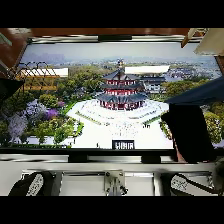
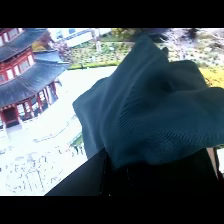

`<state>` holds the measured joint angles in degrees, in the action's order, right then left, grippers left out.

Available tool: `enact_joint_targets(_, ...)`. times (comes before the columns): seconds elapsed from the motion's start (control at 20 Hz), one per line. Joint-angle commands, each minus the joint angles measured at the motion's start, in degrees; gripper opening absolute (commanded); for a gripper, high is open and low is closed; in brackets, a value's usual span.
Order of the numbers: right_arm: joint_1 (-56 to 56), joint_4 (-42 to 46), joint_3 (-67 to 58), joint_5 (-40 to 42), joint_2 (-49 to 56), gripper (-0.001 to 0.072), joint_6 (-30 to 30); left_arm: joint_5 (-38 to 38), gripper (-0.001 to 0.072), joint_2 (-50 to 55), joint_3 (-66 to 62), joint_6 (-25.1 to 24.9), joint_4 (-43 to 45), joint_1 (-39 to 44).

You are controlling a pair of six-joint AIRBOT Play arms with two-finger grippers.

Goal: Fold the shirts.

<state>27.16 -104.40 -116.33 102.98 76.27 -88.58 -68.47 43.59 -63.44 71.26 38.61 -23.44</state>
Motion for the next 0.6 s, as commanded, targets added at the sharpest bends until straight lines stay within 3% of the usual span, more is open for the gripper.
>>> enact_joint_targets(0.0, 0.0, 5.4, 0.2, 1.9, -1.8, 0.0075, 3.1, 0.0, 0.0032, 0.0, 0.0, 0.0, 0.0, 0.0)
enact_joint_targets(0.3, 0.0, 5.0, 10.0, 1.9, -3.0, 0.0075, 7.2, 0.0, 0.0032, 0.0, 0.0, -1.0, 0.0, 0.0)
enact_joint_targets(0.55, 0.0, 8.9, 24.6, 2.0, -10.6, 0.0075, 7.6, 0.0, 0.0032, 0.0, 0.0, -1.1, 0.0, 0.0)
